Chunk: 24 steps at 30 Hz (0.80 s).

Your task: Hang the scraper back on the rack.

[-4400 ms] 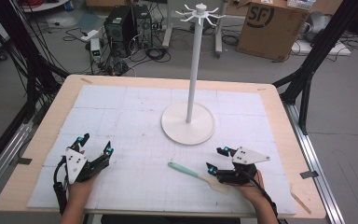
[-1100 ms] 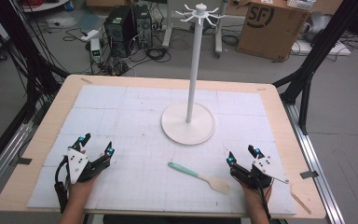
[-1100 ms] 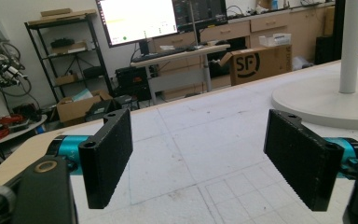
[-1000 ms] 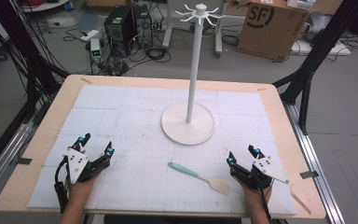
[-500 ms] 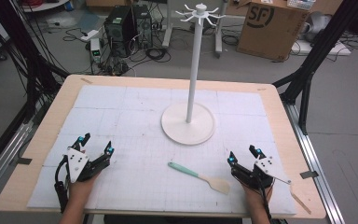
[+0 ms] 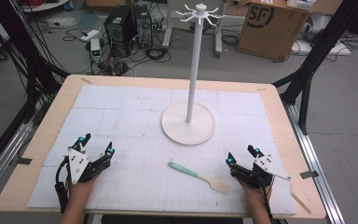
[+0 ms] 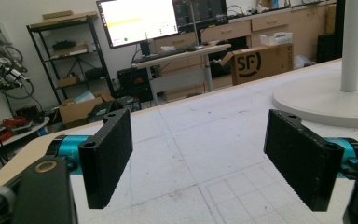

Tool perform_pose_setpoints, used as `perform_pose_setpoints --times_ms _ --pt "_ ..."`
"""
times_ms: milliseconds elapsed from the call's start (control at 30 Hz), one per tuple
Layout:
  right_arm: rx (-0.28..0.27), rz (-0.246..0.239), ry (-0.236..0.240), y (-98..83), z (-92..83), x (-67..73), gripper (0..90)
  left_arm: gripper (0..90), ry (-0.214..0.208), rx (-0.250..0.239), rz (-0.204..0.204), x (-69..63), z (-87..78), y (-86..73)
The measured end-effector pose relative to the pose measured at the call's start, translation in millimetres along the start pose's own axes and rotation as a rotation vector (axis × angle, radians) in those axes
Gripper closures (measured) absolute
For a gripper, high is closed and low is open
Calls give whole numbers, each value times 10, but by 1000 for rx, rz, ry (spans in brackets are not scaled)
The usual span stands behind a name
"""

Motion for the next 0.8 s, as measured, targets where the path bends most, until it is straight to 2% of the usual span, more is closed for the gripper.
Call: perform_pose_setpoints --times_ms 67,167,300,400,467,567,633,800 --pt "21 -33 35 2 18 31 196 244 1 1 1 -1 2 0" --pt "39 -54 129 4 29 40 212 249 0 8 1 2 8 0" --pt "32 -109 179 -1 15 83 240 249 -2 6 1 -3 9 1" --pt "38 -128 249 -3 13 122 239 248 0 7 4 -4 8 1" --pt "49 -160 297 -7 10 156 239 248 -1 9 4 -2 8 0" --pt "74 -208 322 -13 17 229 244 248 0 8 1 -3 11 1" --pt "81 -217 340 -6 25 276 248 248 -1 8 -1 -3 11 2" --pt "126 -268 423 2 48 427 249 249 -1 10 3 -1 10 0"
Point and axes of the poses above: each handheld gripper's, and its own axes: z roughly forward along the jaws, y roughly out of its top, x roughly to its left, the point moved 5 cm from there along z, roughly forward along the jaws, and after that the axes turned 13 degrees about x, right-handed, at the moved point
